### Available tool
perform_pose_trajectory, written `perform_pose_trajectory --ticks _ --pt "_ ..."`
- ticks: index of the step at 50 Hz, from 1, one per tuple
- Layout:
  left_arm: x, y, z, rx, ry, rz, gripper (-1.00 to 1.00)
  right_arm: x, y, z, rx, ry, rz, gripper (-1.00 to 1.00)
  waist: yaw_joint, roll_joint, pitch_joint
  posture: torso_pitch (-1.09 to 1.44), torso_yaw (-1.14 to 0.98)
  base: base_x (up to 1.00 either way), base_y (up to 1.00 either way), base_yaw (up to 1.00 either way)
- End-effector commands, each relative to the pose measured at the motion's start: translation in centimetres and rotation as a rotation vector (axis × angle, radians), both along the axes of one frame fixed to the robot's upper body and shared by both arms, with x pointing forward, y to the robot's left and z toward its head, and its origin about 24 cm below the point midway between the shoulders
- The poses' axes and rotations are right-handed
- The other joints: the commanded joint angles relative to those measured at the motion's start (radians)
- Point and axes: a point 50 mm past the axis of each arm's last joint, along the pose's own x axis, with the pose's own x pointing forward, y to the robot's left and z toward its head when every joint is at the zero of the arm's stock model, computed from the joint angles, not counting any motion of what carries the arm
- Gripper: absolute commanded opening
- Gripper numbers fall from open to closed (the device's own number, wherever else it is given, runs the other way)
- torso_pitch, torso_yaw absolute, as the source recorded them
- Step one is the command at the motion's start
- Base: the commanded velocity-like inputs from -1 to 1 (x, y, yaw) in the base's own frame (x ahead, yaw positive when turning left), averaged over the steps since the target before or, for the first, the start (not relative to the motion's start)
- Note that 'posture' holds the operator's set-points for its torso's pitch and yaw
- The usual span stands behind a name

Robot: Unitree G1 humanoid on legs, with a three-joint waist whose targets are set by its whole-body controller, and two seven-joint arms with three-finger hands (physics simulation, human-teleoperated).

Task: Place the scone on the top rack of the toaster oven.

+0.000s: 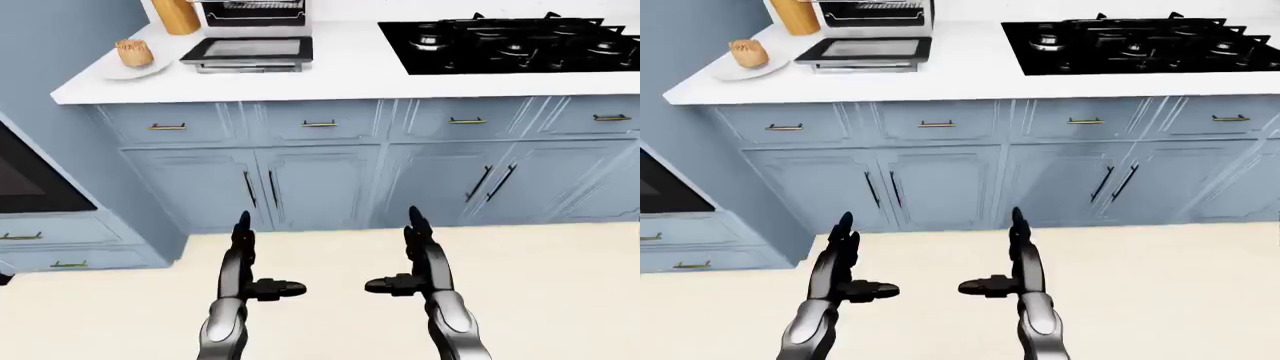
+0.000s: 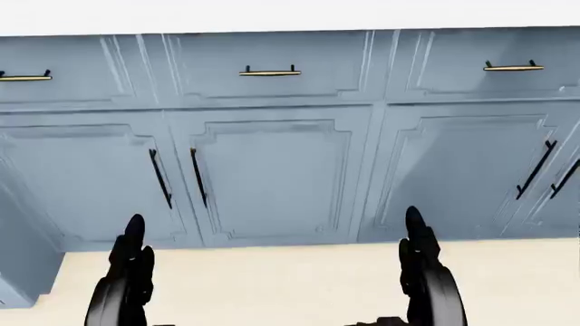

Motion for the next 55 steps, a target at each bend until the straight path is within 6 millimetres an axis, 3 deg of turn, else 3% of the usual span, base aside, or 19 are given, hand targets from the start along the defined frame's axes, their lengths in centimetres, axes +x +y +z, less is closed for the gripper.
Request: perform_pose_trajectory --ticks 1,3,5,7,8,17,23,24,27,30,32,35,41,45,48,49,51,53,55 --pt "0.9 0.0 3.6 0.026 -0.156 -0.023 1.0 1.1 0.2 5.6 -0.002 -0.223 0.02 1.0 -0.002 -0.008 -0.001 0.0 0.0 0.0 0.0 0.0" --pt "1.0 0.0 4.9 0.028 -0.176 -0.027 1.0 1.1 0.3 6.9 -0.008 -0.244 0.026 1.0 0.01 -0.002 -0.066 0.0 0.0 0.0 0.0 0.0" --pt "1.1 0.0 5.3 0.043 -0.177 -0.025 1.0 1.1 -0.1 7.6 -0.024 -0.261 0.012 1.0 0.008 -0.006 -0.023 0.0 0.0 0.0 0.0 0.0" --pt "1.2 0.2 6.3 0.058 -0.187 -0.022 1.0 0.9 -0.2 8.6 -0.029 -0.282 0.011 1.0 0.009 -0.006 -0.067 0.0 0.0 0.0 0.0 0.0" --pt "1.2 0.2 6.6 0.059 -0.191 -0.023 1.0 0.9 -0.1 8.9 -0.031 -0.286 0.011 1.0 0.01 -0.007 -0.074 0.0 0.0 0.0 0.0 0.0" --pt "3.3 0.6 15.2 0.117 -0.35 -0.035 1.0 1.7 0.0 16.4 -0.128 -0.421 0.028 1.0 0.01 -0.004 -0.088 0.0 0.0 0.0 0.0 0.0" --pt "4.4 1.8 18.5 0.154 -0.413 0.0 1.0 1.8 0.0 19.5 -0.179 -0.473 0.031 1.0 0.009 -0.002 -0.09 0.0 0.0 0.0 0.0 0.0" --pt "4.6 2.0 19.2 0.156 -0.424 0.008 1.0 1.9 0.0 20.2 -0.181 -0.484 0.038 1.0 0.008 0.004 -0.109 0.0 0.0 0.05 0.05 0.0" --pt "4.8 2.7 20.9 0.16 -0.454 0.025 1.0 2.3 0.0 22.0 -0.196 -0.514 0.039 1.0 0.002 0.009 -0.062 0.0 0.0 0.28 0.16 0.0" --pt "4.9 3.5 22.5 0.169 -0.482 0.044 1.0 2.6 0.1 23.4 -0.205 -0.538 0.041 1.0 -0.004 0.029 -0.048 0.0 0.0 0.35 0.18 0.0" --pt "5.0 3.9 23.1 0.173 -0.493 0.057 1.0 2.8 -0.1 24.1 -0.214 -0.552 0.04 1.0 -0.01 0.083 -0.057 0.0 0.0 0.34 0.18 0.0" --pt "5.0 4.1 24.0 0.186 -0.508 0.064 1.0 2.7 -0.2 24.8 -0.217 -0.566 0.04 1.0 -0.014 0.078 -0.04 0.0 0.0 0.35 0.19 0.0" --pt "5.0 4.7 25.4 0.193 -0.531 0.079 1.0 2.4 -0.6 26.0 -0.22 -0.603 0.029 1.0 -0.001 0.045 -0.046 0.0 0.0 0.35 0.18 0.0" --pt "4.7 5.1 26.2 0.205 -0.544 0.094 1.0 1.8 -0.8 26.4 -0.225 -0.615 0.025 1.0 0.014 0.007 -0.049 0.0 0.0 0.35 0.19 0.0" --pt "4.4 5.5 26.4 0.205 -0.55 0.107 1.0 1.6 -0.7 26.6 -0.224 -0.623 0.027 1.0 0.021 -0.046 -0.062 0.0 0.0 0.34 0.18 0.0" --pt "4.4 5.7 26.4 0.202 -0.55 0.111 1.0 1.5 -0.7 26.8 -0.228 -0.627 0.026 1.0 0.011 -0.017 -0.049 0.0 0.0 0.36 0.19 0.0" --pt "4.3 5.9 26.4 0.21 -0.547 0.12 1.0 1.5 -0.7 26.8 -0.227 -0.629 0.025 1.0 0.01 -0.042 -0.033 0.0 0.0 0.36 0.18 0.0" --pt "4.1 5.9 26.5 0.204 -0.552 0.124 1.0 1.4 -0.6 26.8 -0.225 -0.63 0.029 1.0 0.005 -0.038 -0.048 0.0 0.0 0.35 0.19 0.0" --pt "4.1 5.9 26.5 0.202 -0.552 0.124 1.0 1.3 -0.5 26.9 -0.222 -0.635 0.03 1.0 0.001 -0.03 -0.043 0.0 0.0 0.36 0.19 0.0"
